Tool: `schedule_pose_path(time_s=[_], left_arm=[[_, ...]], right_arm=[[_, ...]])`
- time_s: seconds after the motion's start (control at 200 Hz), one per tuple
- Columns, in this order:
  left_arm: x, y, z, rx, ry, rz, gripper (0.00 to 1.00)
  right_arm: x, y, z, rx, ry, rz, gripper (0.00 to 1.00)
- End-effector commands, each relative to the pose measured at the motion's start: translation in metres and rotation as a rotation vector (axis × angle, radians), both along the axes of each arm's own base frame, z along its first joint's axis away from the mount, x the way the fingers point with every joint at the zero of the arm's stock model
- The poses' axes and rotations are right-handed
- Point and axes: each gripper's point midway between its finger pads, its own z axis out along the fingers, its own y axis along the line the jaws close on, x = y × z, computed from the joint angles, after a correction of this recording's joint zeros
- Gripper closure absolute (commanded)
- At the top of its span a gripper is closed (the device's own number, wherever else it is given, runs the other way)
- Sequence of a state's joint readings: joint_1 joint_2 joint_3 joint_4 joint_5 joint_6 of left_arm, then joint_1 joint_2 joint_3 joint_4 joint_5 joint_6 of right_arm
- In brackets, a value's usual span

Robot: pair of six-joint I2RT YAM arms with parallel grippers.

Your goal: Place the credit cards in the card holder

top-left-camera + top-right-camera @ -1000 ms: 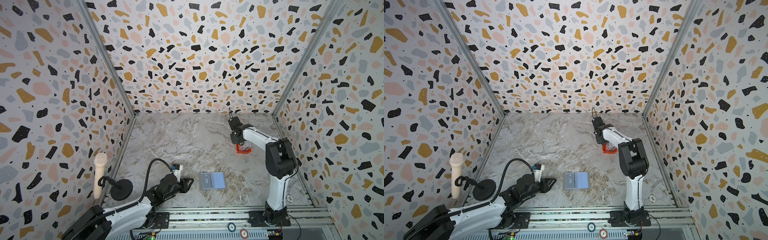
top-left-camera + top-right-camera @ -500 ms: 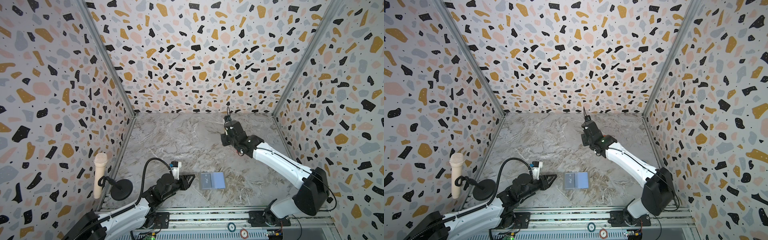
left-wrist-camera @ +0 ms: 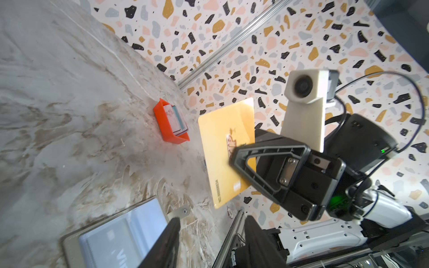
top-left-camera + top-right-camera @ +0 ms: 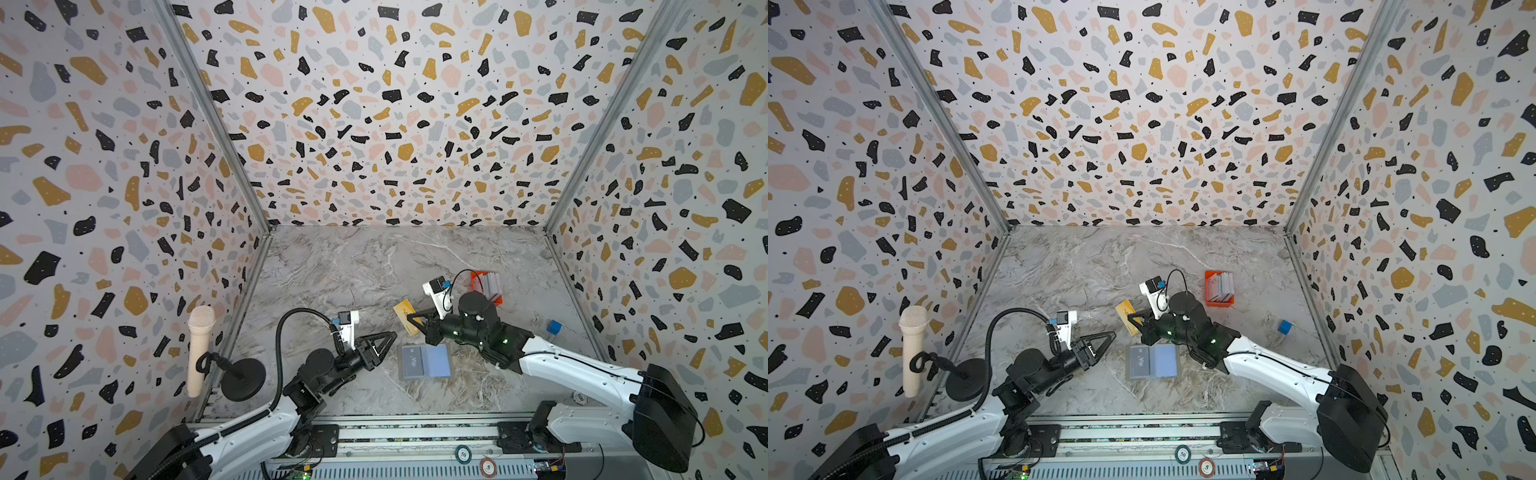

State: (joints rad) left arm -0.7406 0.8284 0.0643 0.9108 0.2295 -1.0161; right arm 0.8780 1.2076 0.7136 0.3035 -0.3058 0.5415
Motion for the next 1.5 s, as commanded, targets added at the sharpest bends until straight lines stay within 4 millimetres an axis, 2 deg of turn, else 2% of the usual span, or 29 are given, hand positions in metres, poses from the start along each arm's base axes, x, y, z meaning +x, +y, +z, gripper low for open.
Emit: schedule_pose_path(time_s=[0.0, 0.145, 0.25, 0.355, 0.43, 0.551, 0.601, 0.681, 0.826, 0.891, 1.016, 1.151, 1.231, 1.362, 1.497], left_arm=[[-0.005, 0.002, 0.037, -0.108, -0.095, -0.015, 0.55], [-0.006, 0.003, 0.047, -0.141, -0.118, -0.018, 0.6], [-0.005, 0.004, 0.047, -0.139, -0.116, -0.012, 0.64], [-0.009, 0.005, 0.053, -0.17, -0.132, -0.028, 0.71], [-0.012, 0.003, 0.057, -0.179, -0.143, -0.045, 0.79], [-0.012, -0.002, 0.055, -0.148, -0.142, -0.065, 0.99], [-0.012, -0.004, 0.053, -0.132, -0.138, -0.076, 1.0], [-0.014, -0.009, 0.049, -0.104, -0.134, -0.1, 1.0], [-0.019, -0.016, 0.041, -0.043, -0.128, -0.148, 1.0], [-0.022, -0.02, 0.038, -0.016, -0.128, -0.179, 1.0], [-0.032, -0.029, 0.039, -0.003, -0.135, -0.266, 1.0], [-0.042, -0.036, 0.041, -0.02, -0.138, -0.347, 1.0], [-0.047, -0.039, 0.043, -0.024, -0.147, -0.379, 1.0], [-0.05, -0.041, 0.041, -0.014, -0.146, -0.398, 1.0], [-0.049, -0.045, 0.037, 0.0, -0.134, -0.404, 1.0]], right_arm=[[-0.022, 0.015, 0.04, 0.185, 0.002, 0.116, 1.0], [-0.038, 0.019, 0.038, 0.215, 0.023, 0.173, 1.0], [-0.049, 0.017, 0.038, 0.248, 0.034, 0.213, 1.0], [-0.055, 0.018, 0.027, 0.227, 0.075, 0.24, 1.0], [-0.06, 0.02, 0.018, 0.206, 0.097, 0.26, 1.0], [-0.062, 0.018, 0.006, 0.167, 0.114, 0.263, 1.0], [-0.064, 0.017, 0.004, 0.151, 0.107, 0.269, 1.0], [-0.069, 0.013, 0.004, 0.118, 0.091, 0.298, 0.9], [-0.065, -0.01, 0.005, 0.039, 0.055, 0.296, 0.59], [-0.064, -0.02, 0.007, 0.045, 0.06, 0.311, 0.53], [-0.069, -0.03, 0.008, 0.042, 0.074, 0.369, 0.53], [-0.077, -0.028, -0.001, 0.01, 0.106, 0.442, 0.55], [-0.079, -0.027, -0.005, 0.014, 0.117, 0.461, 0.6], [-0.083, -0.026, 0.0, 0.033, 0.111, 0.483, 0.75], [-0.085, -0.024, -0.002, 0.036, 0.125, 0.503, 0.83]])
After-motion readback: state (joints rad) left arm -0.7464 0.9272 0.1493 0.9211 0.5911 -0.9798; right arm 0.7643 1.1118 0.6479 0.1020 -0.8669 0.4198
